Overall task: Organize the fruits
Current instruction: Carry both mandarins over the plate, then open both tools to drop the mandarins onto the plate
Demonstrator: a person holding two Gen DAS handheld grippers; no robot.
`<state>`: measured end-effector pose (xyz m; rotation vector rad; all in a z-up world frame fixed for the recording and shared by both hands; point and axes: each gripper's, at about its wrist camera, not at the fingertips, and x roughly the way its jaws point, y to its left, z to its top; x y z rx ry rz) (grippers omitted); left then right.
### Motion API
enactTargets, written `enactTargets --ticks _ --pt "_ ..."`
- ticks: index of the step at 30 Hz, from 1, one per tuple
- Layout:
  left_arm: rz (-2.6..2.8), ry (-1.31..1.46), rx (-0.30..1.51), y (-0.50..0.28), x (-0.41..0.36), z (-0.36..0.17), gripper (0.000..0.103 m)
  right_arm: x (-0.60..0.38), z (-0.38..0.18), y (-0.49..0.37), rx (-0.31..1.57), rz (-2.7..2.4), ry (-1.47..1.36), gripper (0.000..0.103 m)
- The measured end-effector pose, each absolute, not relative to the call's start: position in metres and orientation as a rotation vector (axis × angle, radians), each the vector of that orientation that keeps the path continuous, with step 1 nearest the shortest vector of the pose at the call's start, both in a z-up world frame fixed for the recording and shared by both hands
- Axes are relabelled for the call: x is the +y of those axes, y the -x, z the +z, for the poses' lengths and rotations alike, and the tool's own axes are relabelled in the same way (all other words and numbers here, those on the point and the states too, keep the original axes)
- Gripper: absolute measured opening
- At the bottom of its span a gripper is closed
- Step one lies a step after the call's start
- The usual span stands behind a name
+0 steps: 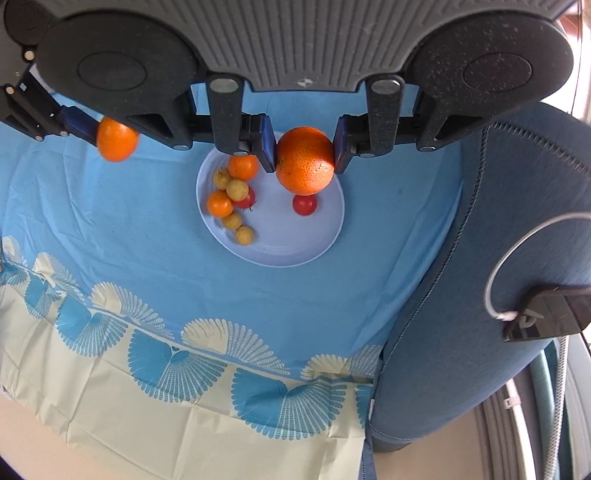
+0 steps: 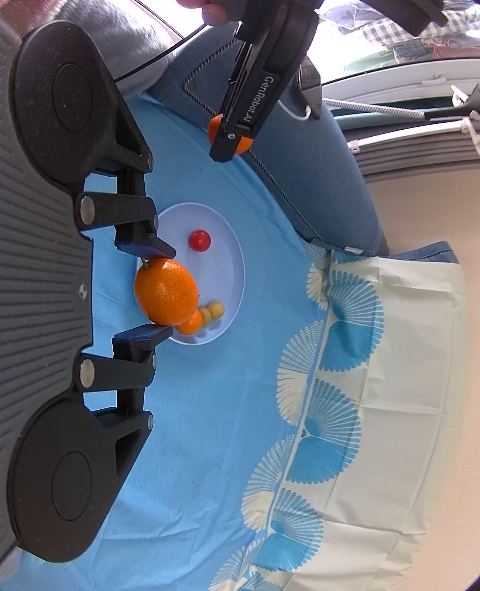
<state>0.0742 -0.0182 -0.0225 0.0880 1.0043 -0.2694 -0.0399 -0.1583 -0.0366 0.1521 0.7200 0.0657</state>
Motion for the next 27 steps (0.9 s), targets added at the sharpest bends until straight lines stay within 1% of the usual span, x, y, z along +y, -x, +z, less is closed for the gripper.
enactTargets --ticks 14,23,24,25,26,27 --pt "-0.249 -0.182 1.105 -0.152 -0.052 -0.100 0.035 -0.155 -0.094 -0.047 0.791 0.108 -0.108 0.039" --pt "-0.233 -0.213 1.119 -0.178 -0.053 -0.127 0.036 -0.146 -0.118 -0.081 0.825 0.124 -0.070 0.040" --pt "-0.242 -0.218 1.115 -0.180 -0.053 -0.128 0.039 -0.145 -0.119 -0.085 0.824 0.127 -0.063 0.040" --pt "-0.253 -0.226 1.114 -0.181 -0.053 -0.127 0.057 -0.144 -0.120 -0.087 0.820 0.133 -0.055 0.040" --pt "-0.258 -0.229 1.107 -0.181 -0.053 -0.125 0.086 -0.143 -0.120 -0.089 0.814 0.141 -0.045 0.040" --pt "-0.253 -0.227 1.085 -0.180 -0.053 -0.120 0.096 -0.142 -0.118 -0.090 0.804 0.150 -0.032 0.047"
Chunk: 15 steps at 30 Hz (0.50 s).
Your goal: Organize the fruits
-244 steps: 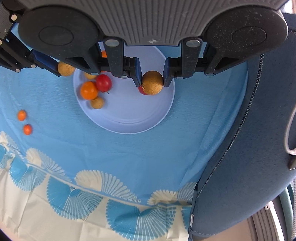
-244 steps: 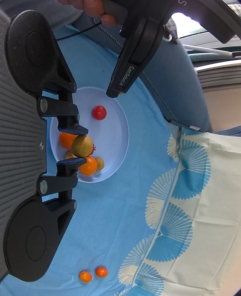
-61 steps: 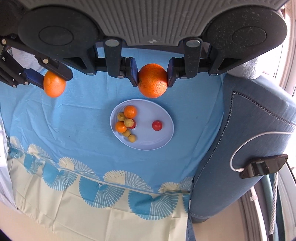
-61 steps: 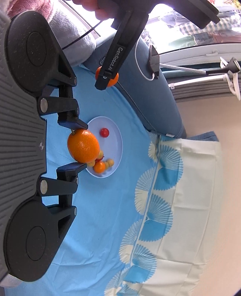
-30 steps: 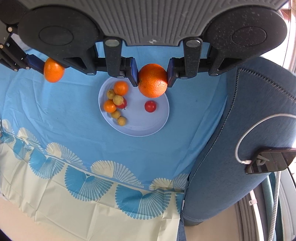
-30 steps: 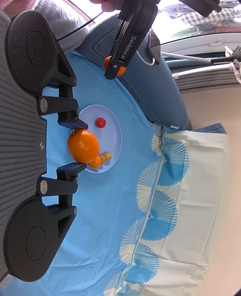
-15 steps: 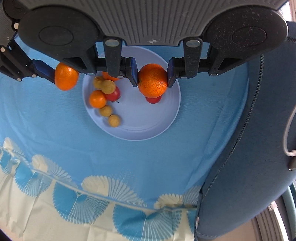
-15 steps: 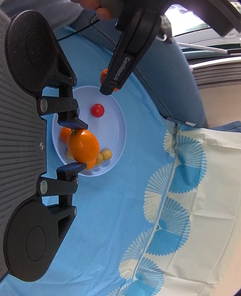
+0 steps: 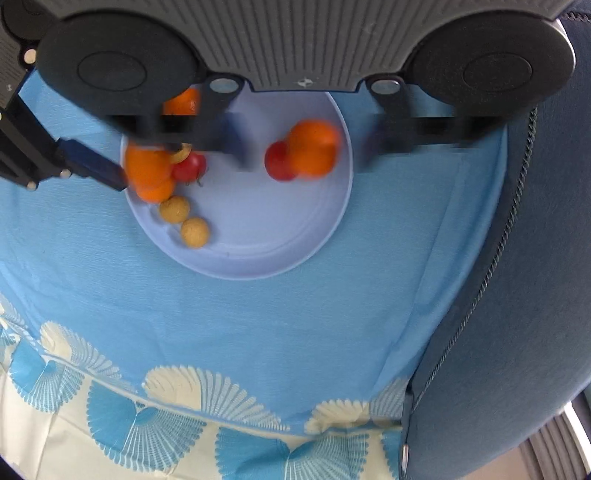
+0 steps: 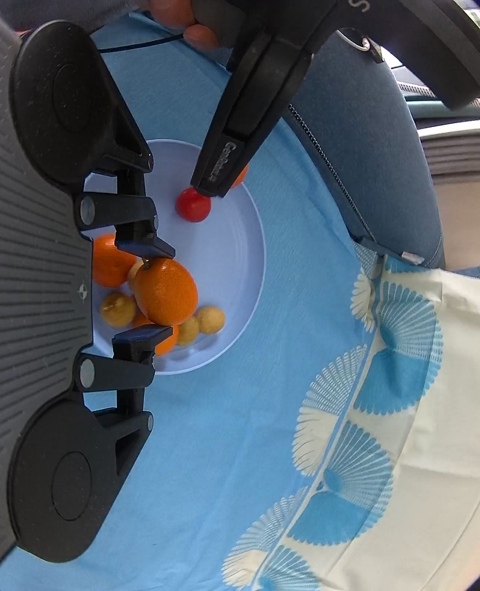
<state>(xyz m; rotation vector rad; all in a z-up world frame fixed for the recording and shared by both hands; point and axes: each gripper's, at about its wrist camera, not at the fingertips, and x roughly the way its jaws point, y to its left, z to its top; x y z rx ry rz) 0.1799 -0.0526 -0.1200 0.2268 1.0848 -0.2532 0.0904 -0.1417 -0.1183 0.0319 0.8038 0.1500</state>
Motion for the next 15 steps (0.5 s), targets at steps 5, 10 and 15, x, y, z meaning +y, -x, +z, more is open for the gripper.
enactTargets --ticks 5,10,15 --pt "-0.245 -0.222 1.012 -0.160 -0.043 -0.088 0.103 -0.139 -0.098 -0.077 0.755 0.140 0.033 0.089" --pt "-0.190 -0.234 1.014 -0.113 -0.025 -0.067 0.103 -0.145 -0.076 -0.035 0.784 0.103 -0.050 0.098" --pt "-0.150 -0.195 1.020 -0.066 -0.003 -0.049 0.103 -0.139 -0.060 0.012 0.790 0.052 -0.124 0.100"
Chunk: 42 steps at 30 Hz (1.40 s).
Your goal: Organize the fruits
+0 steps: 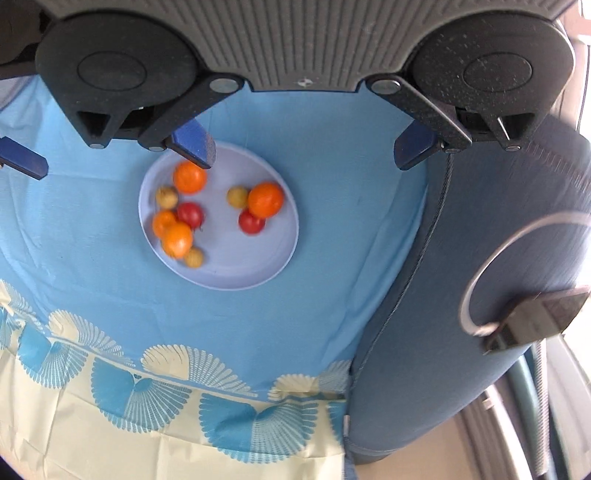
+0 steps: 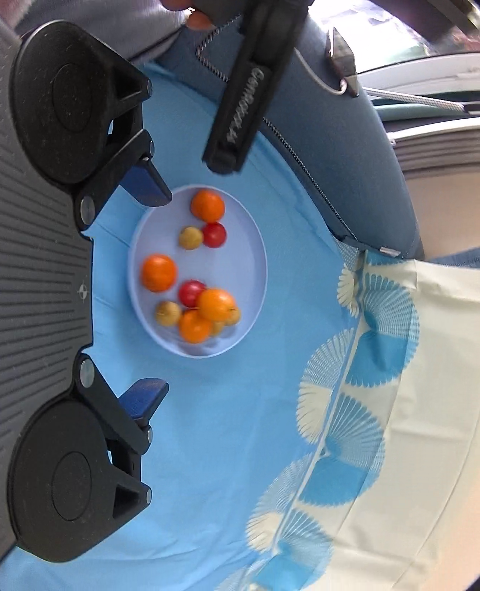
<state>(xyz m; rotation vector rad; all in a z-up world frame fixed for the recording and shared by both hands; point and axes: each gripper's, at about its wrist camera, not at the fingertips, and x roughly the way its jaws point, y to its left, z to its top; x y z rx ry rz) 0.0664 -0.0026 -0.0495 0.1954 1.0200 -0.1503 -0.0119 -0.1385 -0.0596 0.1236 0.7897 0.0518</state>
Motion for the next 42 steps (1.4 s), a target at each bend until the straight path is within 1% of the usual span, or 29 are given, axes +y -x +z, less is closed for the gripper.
enactTargets --ticks 7,15,22,42 --pt "-0.137 -0.179 0.980 -0.022 0.012 -0.033 0.103 -0.139 -0.042 0.059 0.735 -0.034 -0.134 0.102" --pt "-0.131 -0.190 0.930 0.005 0.011 -0.022 0.103 -0.140 -0.031 0.090 0.683 -0.069 -0.138 0.102" --pt "-0.135 -0.189 0.919 0.012 0.010 -0.016 0.103 -0.140 -0.024 0.100 0.657 -0.084 -0.135 0.102" --pt "-0.127 -0.219 0.895 0.019 0.007 -0.014 0.103 -0.138 -0.022 0.103 0.656 -0.095 -0.135 0.102"
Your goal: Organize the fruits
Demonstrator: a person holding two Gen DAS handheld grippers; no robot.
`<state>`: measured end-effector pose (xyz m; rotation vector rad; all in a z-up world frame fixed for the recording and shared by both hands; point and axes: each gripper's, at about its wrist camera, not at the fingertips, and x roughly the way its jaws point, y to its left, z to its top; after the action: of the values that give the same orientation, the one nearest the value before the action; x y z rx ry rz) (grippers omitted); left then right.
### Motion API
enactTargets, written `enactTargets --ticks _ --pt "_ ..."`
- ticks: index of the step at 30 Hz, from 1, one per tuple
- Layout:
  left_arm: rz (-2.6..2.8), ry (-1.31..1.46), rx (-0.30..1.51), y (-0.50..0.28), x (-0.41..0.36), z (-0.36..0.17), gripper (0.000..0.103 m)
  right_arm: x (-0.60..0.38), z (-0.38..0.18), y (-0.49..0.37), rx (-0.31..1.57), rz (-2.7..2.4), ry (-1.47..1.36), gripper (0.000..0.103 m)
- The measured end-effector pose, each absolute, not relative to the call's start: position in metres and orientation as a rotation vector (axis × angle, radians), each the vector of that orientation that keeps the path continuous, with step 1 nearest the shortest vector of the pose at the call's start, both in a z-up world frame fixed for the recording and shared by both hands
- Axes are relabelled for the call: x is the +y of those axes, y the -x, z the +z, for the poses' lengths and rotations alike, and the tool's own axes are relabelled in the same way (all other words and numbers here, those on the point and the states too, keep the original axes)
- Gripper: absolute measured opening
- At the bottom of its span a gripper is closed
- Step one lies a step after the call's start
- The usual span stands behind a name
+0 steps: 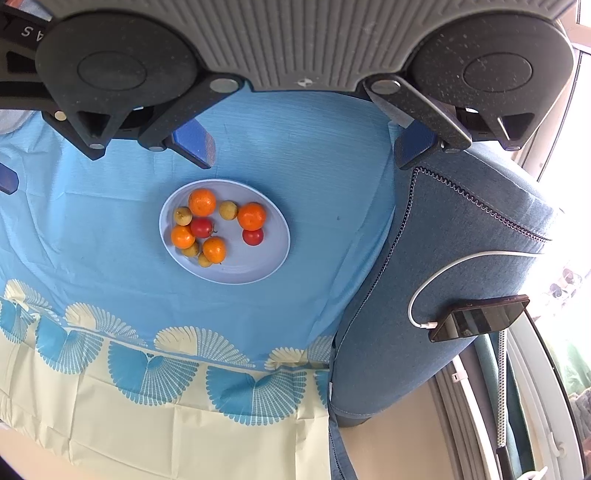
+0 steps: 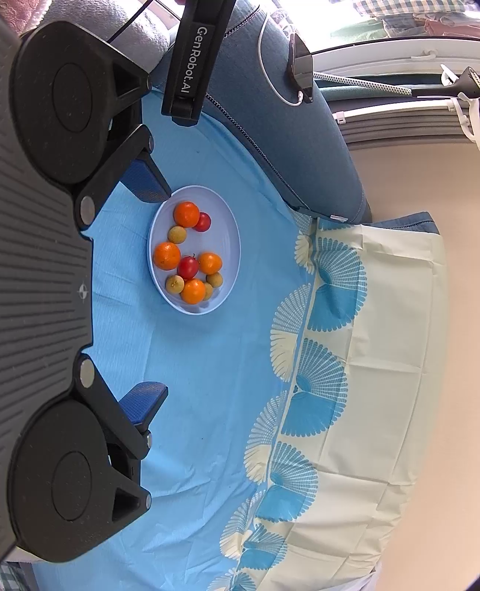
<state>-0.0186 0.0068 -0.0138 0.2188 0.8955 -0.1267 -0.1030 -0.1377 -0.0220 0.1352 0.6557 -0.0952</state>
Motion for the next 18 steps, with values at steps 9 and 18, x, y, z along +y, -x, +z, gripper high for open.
enactTargets --ticks 9,18 --pt "-0.127 -0.225 0.903 0.0183 0.0056 -0.0158 0.103 -0.1375 -0.0236 0.1026 0.660 -0.094 -0.136 0.102" --pt "-0.129 -0.235 0.905 0.0176 0.0047 -0.0178 0.103 -0.1376 -0.0259 0.1019 0.666 -0.096 -0.138 0.102"
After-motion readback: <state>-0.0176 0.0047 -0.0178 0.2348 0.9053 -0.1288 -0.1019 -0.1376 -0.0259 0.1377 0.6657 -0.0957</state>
